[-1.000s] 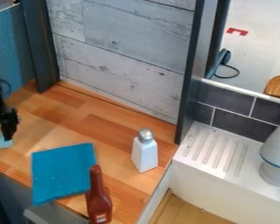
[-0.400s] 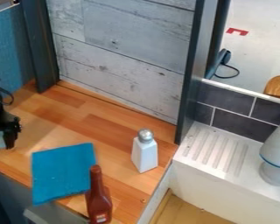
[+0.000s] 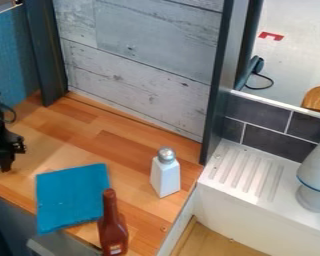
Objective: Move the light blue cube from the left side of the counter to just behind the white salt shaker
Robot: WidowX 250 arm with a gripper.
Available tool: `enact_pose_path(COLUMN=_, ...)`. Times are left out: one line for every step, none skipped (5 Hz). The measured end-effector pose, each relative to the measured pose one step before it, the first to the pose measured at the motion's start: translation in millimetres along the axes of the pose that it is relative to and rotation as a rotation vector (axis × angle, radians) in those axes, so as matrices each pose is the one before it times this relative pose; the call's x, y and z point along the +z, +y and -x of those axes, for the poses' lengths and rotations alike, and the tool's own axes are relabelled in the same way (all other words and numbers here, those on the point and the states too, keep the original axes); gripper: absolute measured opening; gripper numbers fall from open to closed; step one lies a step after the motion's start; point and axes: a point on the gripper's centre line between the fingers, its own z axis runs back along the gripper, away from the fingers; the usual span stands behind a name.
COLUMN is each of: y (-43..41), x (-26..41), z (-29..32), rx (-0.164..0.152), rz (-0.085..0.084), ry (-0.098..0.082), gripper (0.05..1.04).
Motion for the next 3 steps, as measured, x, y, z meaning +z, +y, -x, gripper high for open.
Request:
enact_pose_path(y=-6.57, x=7.09, z=6.9, rx=-0.0328, rz=0.0257, ry=-0.0094, gripper=0.521)
enact_pose_path(y=-33.08, x=23.18, z=3.21, rx=-0.1119, rz=0.0454, ry=-0.0584, gripper=0.521)
enact_pose_path(y=-45.5, x=5.75, z=-1.85, rx=-0.1381, rz=0.0404, ry=-0.0206, gripper=0.521)
